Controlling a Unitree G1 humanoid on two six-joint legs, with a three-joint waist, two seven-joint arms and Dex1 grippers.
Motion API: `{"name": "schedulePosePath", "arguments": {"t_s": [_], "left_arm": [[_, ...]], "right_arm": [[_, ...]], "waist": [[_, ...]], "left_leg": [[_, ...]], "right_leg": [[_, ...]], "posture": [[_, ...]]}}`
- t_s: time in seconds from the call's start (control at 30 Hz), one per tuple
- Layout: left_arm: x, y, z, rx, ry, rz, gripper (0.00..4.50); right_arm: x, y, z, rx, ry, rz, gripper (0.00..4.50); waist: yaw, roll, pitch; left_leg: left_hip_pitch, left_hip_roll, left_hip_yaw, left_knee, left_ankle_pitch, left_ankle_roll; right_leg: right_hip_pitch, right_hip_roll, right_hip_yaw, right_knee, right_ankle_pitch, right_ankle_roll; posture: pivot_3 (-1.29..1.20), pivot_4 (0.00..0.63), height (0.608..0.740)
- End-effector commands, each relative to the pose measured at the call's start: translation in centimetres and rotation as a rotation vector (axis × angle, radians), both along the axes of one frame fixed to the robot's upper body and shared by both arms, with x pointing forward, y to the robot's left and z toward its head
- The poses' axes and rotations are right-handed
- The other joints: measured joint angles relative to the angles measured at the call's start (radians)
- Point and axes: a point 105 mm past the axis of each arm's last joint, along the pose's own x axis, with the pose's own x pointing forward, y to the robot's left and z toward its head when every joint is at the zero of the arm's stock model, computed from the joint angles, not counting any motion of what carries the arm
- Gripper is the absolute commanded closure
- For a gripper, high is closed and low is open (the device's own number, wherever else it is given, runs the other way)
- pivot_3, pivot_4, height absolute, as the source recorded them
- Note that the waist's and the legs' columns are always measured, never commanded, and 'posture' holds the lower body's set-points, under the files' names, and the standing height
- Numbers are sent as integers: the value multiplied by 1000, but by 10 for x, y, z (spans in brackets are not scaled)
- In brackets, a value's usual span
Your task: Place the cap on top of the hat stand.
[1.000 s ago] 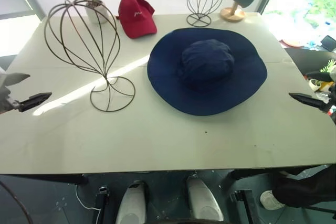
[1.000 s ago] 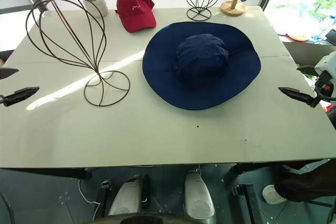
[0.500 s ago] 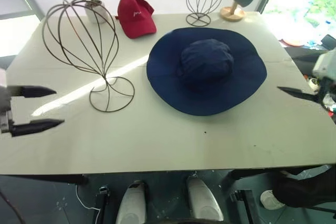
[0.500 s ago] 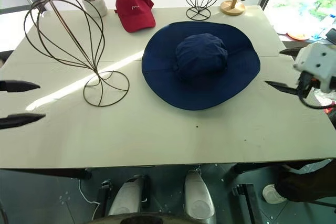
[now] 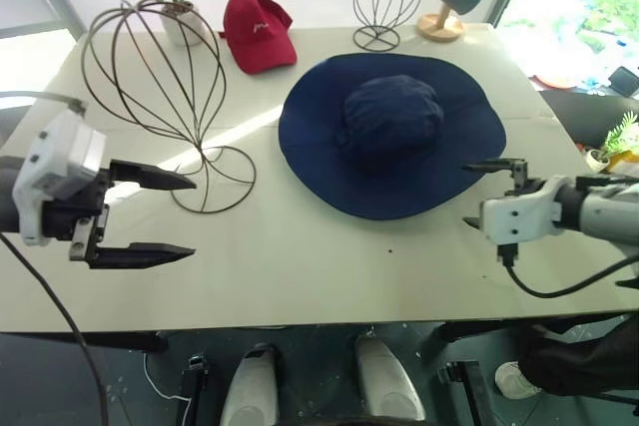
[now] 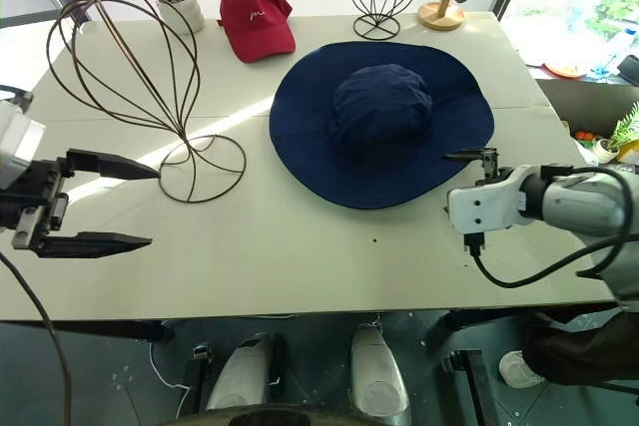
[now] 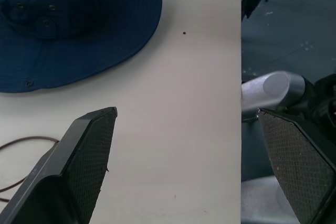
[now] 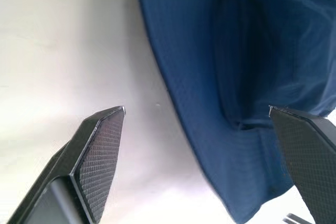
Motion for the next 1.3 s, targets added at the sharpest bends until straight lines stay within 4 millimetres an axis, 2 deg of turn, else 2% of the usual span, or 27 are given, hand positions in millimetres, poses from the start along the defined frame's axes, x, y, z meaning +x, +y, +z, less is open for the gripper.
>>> {"name": "schedulePosePath", "arguments": {"t_s": [0.03,0.13,0.5,0.6,0.83,1.0,1.17,1.3], "left_arm": [[4,-4,5,-9,-34,-13,54],[8,-7,7,-20,-48,-16,54],[13,-16,10,-34,-64,-18,54],[14,-17,10,-31,-70,-14,0],[14,-13,4,-15,-53,-2,0],[15,-13,10,-51,-64,6,0],[18,-10,20,-133,-80,49,0],[17,-5,34,-232,-98,106,0]], "right_arm": [[13,3,-7,-24,-73,-13,0],[26,6,-19,-17,-95,-31,0],[67,19,-40,78,-162,-89,0],[68,23,-47,103,-135,-87,793],[63,25,-53,155,-88,-93,4316],[56,30,-49,290,0,-127,4419],[51,31,-30,403,40,-137,4419],[49,41,9,640,100,-143,4419]], "waist": [[0,0,0],[1,0,0],[-2,-1,0],[-2,-2,-1],[-2,-2,-1],[-1,-2,-1],[0,-2,-1],[0,-2,0]], "left_leg": [[0,0,0,0,0,0],[-1,0,0,2,0,0],[-2,0,-1,5,0,0],[-2,0,-2,5,0,0],[-2,0,-2,5,0,0],[-2,0,-2,6,0,0],[-2,0,-3,6,0,0],[-2,0,-4,6,0,0]], "right_leg": [[0,0,0,0,0,0],[0,0,0,0,0,0],[1,1,0,1,0,0],[1,1,0,2,0,0],[2,1,0,2,0,0],[2,1,0,2,0,0],[2,1,0,2,0,0],[2,2,0,3,0,1]], "posture": [[0,150,740],[0,150,740],[0,150,740],[0,150,740],[0,150,740],[0,150,740],[0,150,740],[0,150,740]]}}
